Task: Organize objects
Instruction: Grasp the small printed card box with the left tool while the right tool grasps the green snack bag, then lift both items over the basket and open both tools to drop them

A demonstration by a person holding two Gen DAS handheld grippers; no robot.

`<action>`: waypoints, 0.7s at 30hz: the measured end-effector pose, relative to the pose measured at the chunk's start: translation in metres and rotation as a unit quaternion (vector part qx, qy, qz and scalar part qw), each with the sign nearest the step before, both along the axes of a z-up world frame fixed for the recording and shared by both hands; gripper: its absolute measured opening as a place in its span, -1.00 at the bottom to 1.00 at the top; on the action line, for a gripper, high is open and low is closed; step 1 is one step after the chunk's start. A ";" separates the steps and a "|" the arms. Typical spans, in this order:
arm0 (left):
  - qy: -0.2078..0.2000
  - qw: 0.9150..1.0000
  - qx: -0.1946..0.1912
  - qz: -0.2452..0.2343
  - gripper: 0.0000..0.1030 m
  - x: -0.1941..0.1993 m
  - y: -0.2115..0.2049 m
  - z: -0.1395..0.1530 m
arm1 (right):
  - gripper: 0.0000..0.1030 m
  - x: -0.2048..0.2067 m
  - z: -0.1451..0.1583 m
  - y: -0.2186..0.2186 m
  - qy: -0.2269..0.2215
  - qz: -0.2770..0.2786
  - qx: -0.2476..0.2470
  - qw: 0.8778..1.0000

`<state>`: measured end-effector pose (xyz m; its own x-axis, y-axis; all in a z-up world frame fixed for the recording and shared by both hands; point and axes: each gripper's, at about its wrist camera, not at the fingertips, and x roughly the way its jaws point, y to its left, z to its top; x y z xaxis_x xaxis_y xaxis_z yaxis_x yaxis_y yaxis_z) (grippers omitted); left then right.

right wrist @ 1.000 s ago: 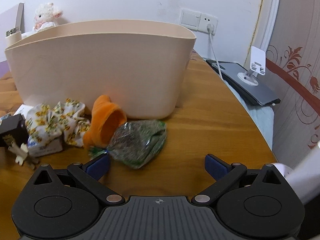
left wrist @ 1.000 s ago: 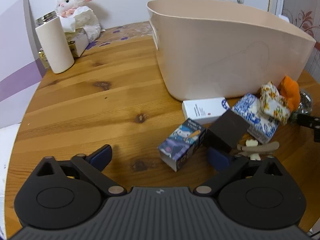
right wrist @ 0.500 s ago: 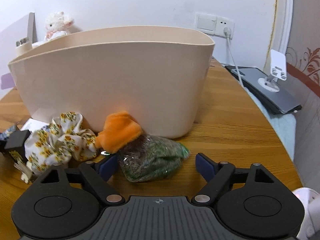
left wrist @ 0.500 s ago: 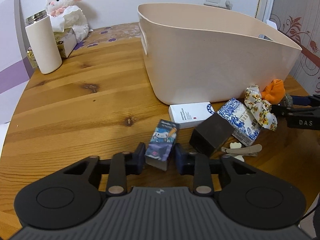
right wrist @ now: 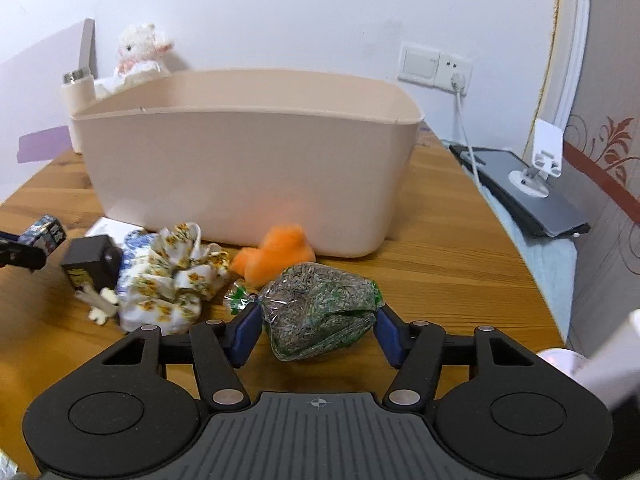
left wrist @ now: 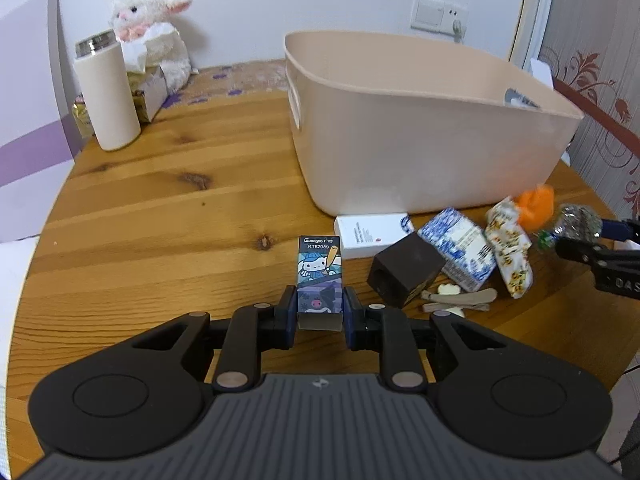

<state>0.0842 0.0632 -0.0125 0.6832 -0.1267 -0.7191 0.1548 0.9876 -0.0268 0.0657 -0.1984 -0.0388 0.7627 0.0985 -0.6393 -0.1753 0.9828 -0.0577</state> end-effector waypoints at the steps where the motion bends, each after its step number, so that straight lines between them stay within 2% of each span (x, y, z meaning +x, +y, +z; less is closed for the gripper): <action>1: -0.005 1.000 -0.001 0.000 -0.52 -0.002 0.000 0.004 | 0.13 -0.004 0.005 -0.001 -0.005 -0.001 0.000 1.000; 10: -0.077 0.997 -0.015 -0.006 -0.52 -0.010 -0.006 0.056 | 0.13 -0.009 0.054 -0.010 -0.080 -0.013 0.018 0.997; 15: -0.105 0.994 -0.019 -0.005 -0.52 0.002 -0.014 0.080 | 0.13 0.010 0.071 -0.009 -0.111 -0.009 0.025 0.993; 21: -0.123 0.992 -0.019 -0.016 -0.52 0.025 -0.031 0.097 | 0.13 0.039 0.079 -0.006 -0.123 -0.002 0.042 0.991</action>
<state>0.1097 0.0319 0.0845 0.8323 -0.1750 -0.5260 0.1927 0.9810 -0.0214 0.1050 -0.2044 0.0406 0.8952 0.1399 -0.4232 -0.1614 0.9868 -0.0153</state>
